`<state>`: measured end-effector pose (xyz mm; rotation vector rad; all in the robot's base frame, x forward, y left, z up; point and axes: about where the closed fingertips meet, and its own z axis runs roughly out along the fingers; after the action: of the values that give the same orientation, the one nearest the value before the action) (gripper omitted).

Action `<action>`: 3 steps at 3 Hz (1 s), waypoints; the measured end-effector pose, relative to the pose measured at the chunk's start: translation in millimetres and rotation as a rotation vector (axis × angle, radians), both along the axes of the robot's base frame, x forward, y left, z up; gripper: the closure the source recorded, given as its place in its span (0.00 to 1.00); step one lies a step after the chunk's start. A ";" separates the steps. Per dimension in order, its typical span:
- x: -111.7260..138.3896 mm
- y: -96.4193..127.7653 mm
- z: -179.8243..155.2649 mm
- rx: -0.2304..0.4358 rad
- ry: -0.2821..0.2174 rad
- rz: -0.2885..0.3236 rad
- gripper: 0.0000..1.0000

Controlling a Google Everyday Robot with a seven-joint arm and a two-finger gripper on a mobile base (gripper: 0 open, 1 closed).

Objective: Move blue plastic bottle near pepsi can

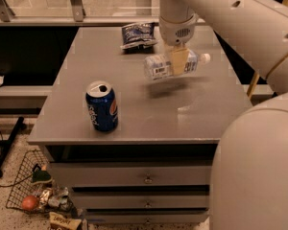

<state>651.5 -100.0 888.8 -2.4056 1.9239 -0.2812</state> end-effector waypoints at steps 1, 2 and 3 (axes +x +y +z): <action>-23.7 24.0 34.7 0.027 -0.057 -0.075 1.00; -20.0 26.1 38.4 0.052 -0.086 -0.122 1.00; -19.7 26.3 38.3 0.053 -0.086 -0.121 1.00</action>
Offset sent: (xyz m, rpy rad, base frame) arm -0.0204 0.0214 0.0317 0.0244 -0.0521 -0.0624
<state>631.8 -73.7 927.1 -2.2112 2.0149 -0.3296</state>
